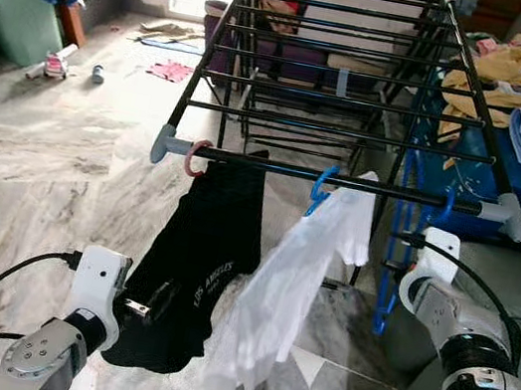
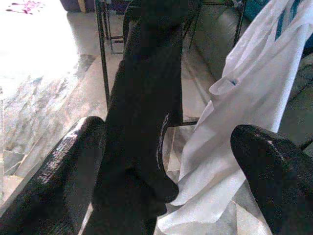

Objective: Hang hanger

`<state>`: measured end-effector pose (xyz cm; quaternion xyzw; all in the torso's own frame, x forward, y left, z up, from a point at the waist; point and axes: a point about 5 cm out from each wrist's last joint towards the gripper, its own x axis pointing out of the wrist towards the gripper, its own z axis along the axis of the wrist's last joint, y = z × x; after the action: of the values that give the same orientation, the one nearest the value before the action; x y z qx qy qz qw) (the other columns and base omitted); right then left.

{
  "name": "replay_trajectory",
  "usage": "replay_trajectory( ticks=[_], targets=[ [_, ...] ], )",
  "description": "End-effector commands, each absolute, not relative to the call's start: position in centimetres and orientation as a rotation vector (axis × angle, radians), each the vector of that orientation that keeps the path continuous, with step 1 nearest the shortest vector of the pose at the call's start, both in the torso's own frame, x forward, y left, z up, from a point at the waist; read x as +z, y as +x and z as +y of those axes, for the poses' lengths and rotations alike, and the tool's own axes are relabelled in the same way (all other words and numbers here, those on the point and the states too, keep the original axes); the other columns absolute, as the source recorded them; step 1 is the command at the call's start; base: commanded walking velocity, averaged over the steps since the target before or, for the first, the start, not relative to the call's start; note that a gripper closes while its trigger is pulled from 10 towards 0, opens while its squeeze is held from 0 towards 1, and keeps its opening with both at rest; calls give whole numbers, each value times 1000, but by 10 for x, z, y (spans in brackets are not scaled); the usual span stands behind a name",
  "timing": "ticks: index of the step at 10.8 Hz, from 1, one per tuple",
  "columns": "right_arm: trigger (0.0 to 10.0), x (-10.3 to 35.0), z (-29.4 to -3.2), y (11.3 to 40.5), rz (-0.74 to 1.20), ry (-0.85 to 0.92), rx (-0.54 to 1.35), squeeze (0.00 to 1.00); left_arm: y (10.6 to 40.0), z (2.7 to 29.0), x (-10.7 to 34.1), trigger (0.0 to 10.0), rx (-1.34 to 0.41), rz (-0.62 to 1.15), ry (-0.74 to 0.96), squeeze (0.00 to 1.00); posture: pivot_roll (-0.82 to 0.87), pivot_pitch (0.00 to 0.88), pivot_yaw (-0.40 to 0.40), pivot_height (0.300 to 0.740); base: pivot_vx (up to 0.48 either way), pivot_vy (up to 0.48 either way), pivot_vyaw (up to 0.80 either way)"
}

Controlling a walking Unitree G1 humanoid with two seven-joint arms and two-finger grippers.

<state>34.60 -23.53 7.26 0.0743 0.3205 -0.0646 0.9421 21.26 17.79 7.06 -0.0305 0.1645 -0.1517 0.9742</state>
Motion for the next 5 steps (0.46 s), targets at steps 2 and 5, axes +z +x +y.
replay_trajectory(
  ticks=[2, 5],
  targets=[
    [10000, 55, -241, 333, 728, 185, -166, 0, 214, 179, 71, 10000, -313, 339, -55, 0, 25, 7, 20, 740, 0, 0, 0],
    [10000, 41, -238, 323, 764, 190, -162, 0, 215, 179, 70, 10000, -314, 344, -54, 0, 16, 4, 28, 740, 0, 0, 0]
  ],
)
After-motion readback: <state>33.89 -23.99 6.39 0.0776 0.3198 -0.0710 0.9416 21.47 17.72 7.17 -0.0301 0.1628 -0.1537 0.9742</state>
